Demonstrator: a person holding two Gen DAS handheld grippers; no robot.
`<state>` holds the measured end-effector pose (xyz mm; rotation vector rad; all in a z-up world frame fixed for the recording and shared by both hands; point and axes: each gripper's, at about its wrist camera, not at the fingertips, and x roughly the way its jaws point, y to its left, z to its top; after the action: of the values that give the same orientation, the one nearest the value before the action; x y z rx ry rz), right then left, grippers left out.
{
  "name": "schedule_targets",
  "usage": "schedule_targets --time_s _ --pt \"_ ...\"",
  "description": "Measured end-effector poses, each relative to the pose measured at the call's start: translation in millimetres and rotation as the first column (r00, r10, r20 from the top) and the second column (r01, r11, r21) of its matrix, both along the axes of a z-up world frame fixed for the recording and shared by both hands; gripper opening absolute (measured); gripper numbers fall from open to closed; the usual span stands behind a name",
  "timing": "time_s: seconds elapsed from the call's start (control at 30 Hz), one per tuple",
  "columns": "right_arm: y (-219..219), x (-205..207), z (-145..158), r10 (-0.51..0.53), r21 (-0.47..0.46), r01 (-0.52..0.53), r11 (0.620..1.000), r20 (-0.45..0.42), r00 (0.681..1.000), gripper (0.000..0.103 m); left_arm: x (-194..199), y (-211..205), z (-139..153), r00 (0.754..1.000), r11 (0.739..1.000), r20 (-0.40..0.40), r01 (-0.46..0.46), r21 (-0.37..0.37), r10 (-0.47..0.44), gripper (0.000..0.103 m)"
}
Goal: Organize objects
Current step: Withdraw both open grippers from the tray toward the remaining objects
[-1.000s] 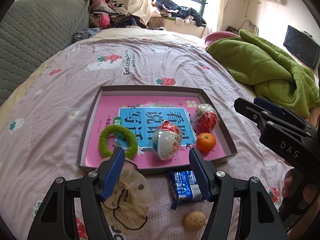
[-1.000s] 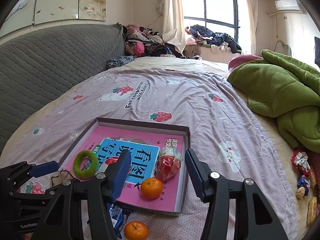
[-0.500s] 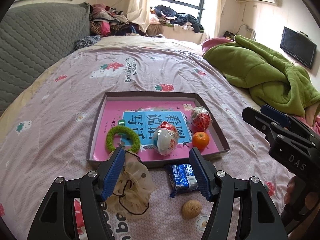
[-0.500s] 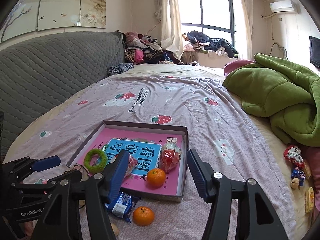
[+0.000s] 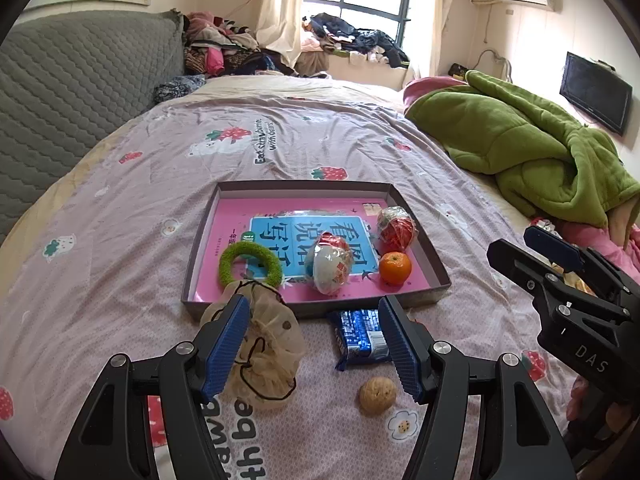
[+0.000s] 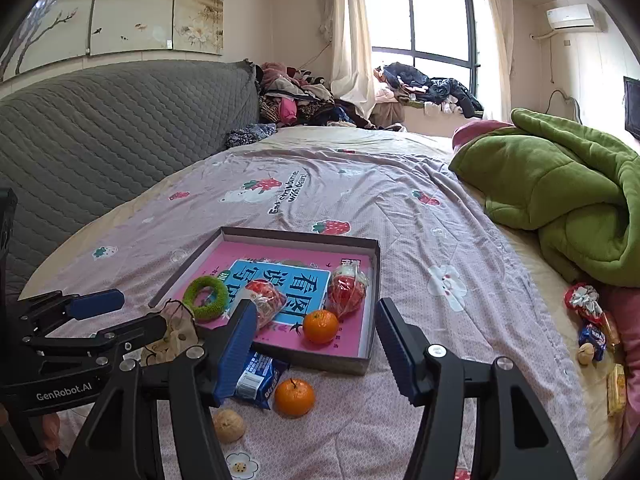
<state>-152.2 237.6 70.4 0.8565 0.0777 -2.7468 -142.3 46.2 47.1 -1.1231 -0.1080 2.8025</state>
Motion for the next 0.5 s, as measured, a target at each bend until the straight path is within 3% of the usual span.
schedule_targets --time_s 0.5 --pt "5.3 14.7 -1.5 0.018 -0.002 -0.018 1.000 -0.005 1.000 0.061 22.1 5.0 1.8 1.000 1.000 -0.002 0.001 -0.014 -0.001 0.069"
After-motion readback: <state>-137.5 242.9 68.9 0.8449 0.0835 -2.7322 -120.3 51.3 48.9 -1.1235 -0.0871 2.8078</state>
